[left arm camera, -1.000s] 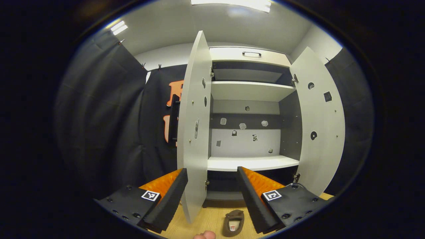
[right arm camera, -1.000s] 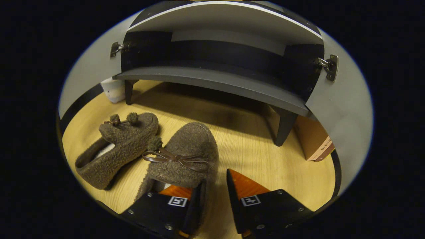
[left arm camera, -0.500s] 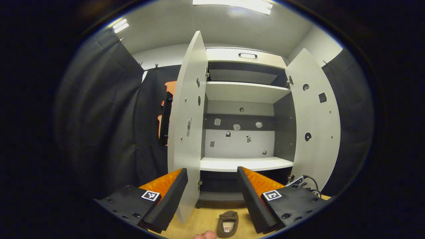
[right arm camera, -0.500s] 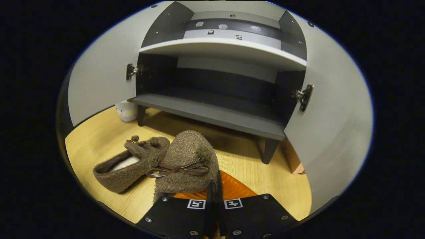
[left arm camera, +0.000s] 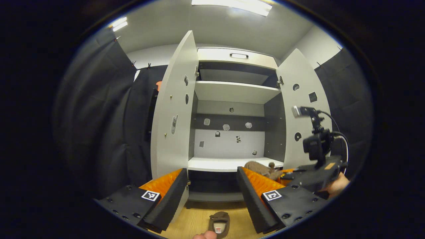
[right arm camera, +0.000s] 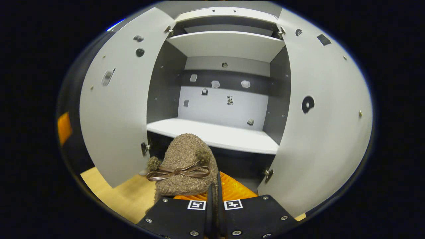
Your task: Grab one shoe with the right hand and put it into the shoe cabinet, grab the other shoe with the left hand and put it into the shoe cabinet; then close the right door with the right hand and the left door with the left hand.
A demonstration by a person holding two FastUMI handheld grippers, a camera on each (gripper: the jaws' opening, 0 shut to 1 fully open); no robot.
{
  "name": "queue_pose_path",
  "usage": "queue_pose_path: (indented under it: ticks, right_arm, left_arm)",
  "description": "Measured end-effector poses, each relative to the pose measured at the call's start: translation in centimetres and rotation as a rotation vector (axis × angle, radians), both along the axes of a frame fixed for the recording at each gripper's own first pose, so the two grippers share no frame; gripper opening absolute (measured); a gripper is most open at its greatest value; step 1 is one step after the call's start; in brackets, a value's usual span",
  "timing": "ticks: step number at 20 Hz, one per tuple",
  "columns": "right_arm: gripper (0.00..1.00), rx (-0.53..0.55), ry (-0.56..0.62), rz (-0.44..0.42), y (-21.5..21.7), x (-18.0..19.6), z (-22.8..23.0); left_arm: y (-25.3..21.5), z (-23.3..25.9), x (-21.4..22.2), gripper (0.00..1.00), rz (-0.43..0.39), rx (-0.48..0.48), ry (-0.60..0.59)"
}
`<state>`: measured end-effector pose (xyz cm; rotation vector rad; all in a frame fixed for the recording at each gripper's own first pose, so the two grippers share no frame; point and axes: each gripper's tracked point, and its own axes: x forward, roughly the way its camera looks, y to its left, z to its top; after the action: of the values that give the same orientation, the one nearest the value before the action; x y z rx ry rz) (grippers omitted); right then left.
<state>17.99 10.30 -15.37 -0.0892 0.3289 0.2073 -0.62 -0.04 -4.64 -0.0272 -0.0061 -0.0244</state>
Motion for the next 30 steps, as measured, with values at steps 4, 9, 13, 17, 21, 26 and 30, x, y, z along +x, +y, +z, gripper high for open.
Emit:
queue_pose_path:
  ticks: [4,9,13,17,21,26,30]
  right_arm:
    - [0.06,0.029,0.017,-0.08,-1.6,9.9,4.0]
    - [0.06,-0.008,0.107,-0.176,-3.2,20.5,0.7]
    - [0.16,-0.005,0.217,-0.219,-3.7,23.7,-3.1]
    - [0.38,0.0,0.26,-0.187,-3.8,23.4,-4.1]
    - [0.8,-0.015,0.25,-0.178,-5.4,22.1,-3.0]
    - [0.9,0.012,0.216,-0.163,-5.8,19.3,-1.6]
    - [0.91,0.07,0.135,-0.135,-4.6,16.4,1.2]
  left_arm:
    - [0.1,-0.6,-0.3,0.94,0.0,-0.014,0.01]
    - [1.1,-0.9,-0.4,0.97,0.032,-0.006,0.019]
    - [1.8,-1.9,-0.2,0.94,0.055,-0.002,0.056]
    - [2.0,-2.8,-0.1,0.96,0.052,-0.016,0.082]
    - [1.3,-3.0,0.0,0.97,0.035,-0.009,0.087]
    - [0.7,-3.1,-0.3,0.97,0.014,0.002,0.081]
    - [0.9,-3.1,-0.6,0.97,0.009,-0.012,0.068]
